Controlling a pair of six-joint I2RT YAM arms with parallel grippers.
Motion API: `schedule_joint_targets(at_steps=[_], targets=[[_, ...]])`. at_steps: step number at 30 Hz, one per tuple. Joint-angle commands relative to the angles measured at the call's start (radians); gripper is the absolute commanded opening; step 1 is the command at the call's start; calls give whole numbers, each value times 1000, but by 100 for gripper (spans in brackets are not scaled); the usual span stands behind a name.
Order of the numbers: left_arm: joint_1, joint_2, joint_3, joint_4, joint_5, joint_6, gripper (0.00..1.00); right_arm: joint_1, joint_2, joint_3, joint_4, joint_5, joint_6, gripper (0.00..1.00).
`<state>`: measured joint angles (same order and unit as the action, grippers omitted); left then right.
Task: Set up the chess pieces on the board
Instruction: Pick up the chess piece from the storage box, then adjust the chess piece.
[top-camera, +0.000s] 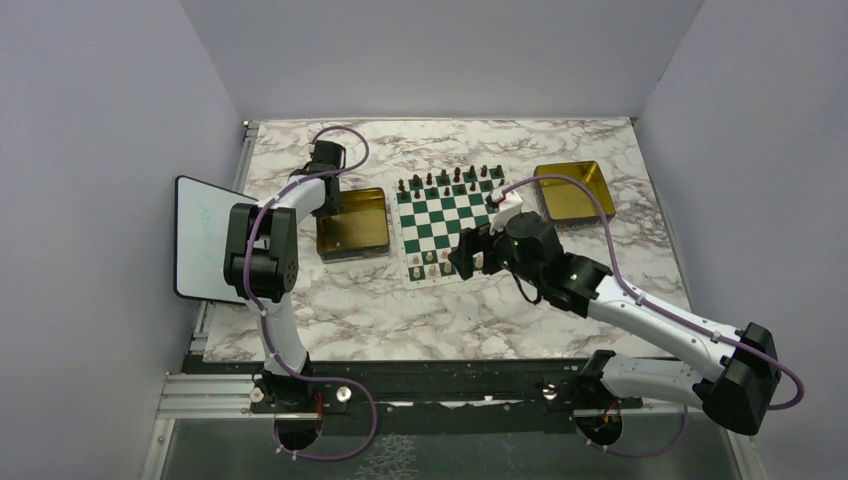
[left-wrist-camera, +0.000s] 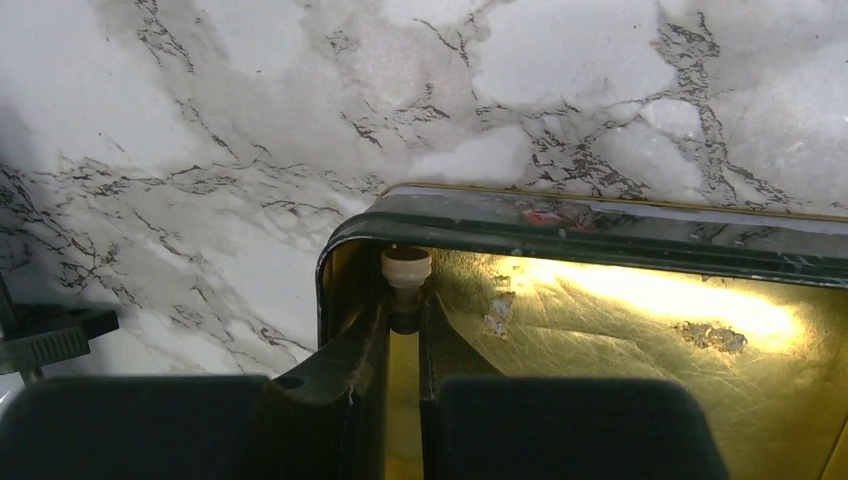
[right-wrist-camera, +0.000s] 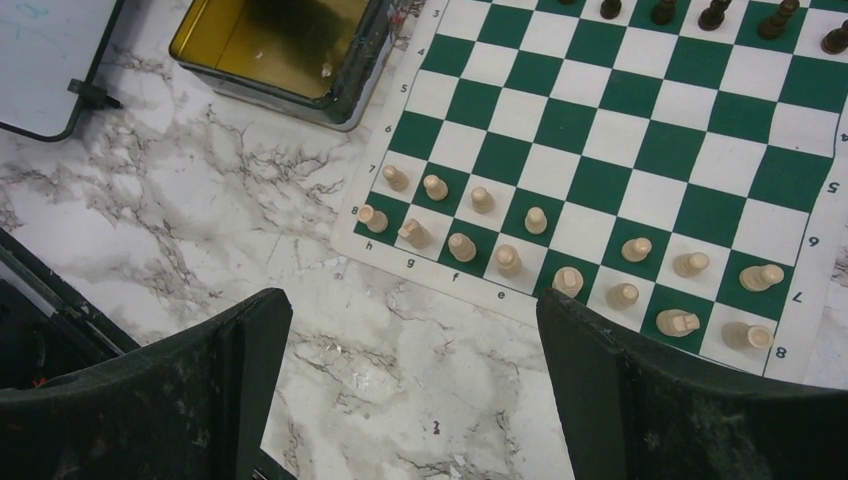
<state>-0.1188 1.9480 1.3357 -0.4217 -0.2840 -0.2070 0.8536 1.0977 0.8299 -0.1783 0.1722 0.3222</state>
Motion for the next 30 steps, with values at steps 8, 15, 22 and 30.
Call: schedule_joint_targets(at_steps=[8, 15, 22, 30], targets=[[8, -152, 66, -156, 172, -3, 0, 1, -5, -17, 49, -35, 0, 98], [6, -250, 95, -256, 417, 18, 0, 1, -9, 0, 52, -66, -70, 97], [-122, -367, -27, -298, 592, 45, 0, 1, 9, -63, 152, -294, -272, 85], [-313, -478, -150, -289, 818, 44, 0, 1, 9, -158, 265, -495, -626, 75]])
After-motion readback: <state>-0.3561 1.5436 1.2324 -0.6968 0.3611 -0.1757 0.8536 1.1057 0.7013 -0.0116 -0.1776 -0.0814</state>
